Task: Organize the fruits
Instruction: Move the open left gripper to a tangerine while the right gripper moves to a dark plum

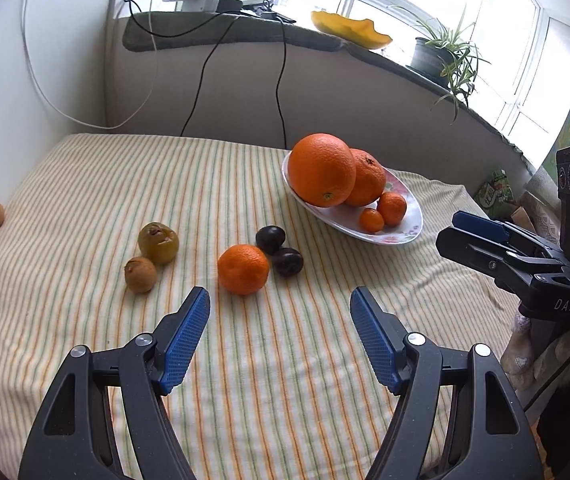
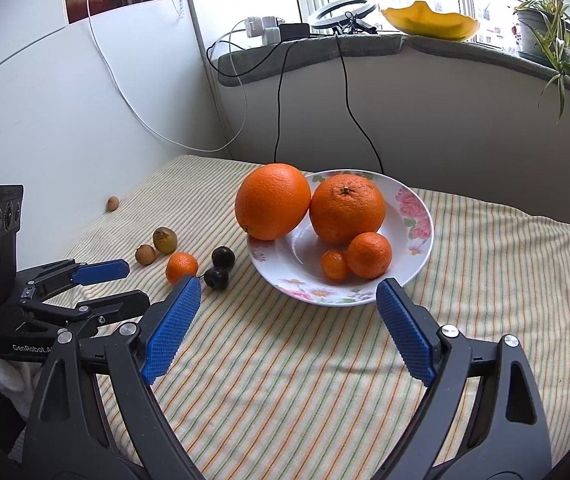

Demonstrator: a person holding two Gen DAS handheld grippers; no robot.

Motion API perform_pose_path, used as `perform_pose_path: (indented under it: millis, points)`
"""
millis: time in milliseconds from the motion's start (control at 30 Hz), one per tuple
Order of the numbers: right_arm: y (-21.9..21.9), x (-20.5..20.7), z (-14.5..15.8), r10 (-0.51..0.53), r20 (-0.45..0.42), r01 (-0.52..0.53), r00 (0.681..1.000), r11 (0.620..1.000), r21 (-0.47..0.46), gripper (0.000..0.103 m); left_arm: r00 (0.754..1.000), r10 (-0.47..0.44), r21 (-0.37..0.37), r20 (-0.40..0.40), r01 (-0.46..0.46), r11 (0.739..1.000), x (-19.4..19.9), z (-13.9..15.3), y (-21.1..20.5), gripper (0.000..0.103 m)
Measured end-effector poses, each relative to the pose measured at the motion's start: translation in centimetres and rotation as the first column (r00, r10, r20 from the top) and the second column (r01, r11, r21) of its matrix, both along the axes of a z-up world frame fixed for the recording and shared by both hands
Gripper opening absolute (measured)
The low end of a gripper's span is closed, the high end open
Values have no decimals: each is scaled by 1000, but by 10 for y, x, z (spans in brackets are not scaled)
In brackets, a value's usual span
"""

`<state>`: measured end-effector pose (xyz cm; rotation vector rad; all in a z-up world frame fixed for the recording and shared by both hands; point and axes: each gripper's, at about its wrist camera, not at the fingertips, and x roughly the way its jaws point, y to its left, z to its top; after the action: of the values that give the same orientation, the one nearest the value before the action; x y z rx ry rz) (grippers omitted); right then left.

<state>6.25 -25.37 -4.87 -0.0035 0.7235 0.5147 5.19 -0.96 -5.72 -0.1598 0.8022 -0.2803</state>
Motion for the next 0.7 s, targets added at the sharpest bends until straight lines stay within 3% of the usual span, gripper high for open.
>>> perform_pose_path:
  millis: [267,533,600,700]
  points:
    - [18,-5,-9,73,-30,-72,997,997,27,92,1000,19,-33,-21,-20,999,3,-8,13,61]
    - [35,0,-20,128,-77,-126,989,991,32,84,999,13,-56,-44,-15,998,9,-14,18,55]
    - [40,2,-24,146,-92,-144,985,989,31,73,999,14,-58,-46,-16,998,10,-14,19,54]
    - [48,6,-29,166,-106,-164,980,986,23,69,999,13,-67,-49,-16,998,13,-15,20,54]
